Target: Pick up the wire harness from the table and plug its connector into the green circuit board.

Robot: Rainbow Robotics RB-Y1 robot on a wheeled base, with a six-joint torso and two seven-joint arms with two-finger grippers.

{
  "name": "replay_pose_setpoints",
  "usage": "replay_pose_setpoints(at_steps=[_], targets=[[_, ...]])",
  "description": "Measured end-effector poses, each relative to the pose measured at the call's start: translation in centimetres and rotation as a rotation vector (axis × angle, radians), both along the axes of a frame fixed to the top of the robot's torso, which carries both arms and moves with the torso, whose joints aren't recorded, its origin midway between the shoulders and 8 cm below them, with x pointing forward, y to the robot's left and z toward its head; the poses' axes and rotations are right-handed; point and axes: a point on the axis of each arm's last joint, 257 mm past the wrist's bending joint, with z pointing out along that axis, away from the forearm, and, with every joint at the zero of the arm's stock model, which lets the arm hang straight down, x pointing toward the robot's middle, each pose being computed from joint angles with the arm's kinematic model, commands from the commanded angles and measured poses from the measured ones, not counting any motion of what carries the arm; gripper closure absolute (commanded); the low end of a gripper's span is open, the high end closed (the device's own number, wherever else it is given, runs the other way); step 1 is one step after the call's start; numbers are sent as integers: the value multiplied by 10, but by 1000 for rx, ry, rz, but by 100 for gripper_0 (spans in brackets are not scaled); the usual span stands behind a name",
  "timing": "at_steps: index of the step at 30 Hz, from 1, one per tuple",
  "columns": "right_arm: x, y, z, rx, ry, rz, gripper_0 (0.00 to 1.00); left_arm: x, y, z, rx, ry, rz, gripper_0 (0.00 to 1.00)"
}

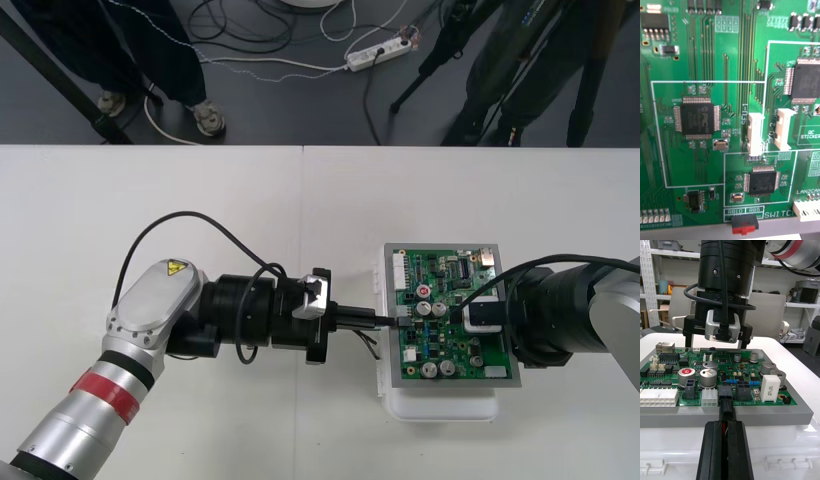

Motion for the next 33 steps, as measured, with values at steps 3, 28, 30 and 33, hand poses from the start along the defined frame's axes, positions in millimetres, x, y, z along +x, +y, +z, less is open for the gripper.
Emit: replay_pose_setpoints(at_steps=[3, 28, 30, 33], targets=[[0, 0, 0, 0, 0, 0, 0, 1, -1, 0, 1, -1, 4, 100], [0, 0, 0, 1, 0, 1, 0, 0, -3, -1, 2, -28, 2, 100], [0, 0, 0, 1, 0, 1, 0, 0, -4, -1, 1, -28, 1, 100], [0, 0, 0, 1, 0, 1, 0, 0, -6, 0, -3, -28, 1, 100]])
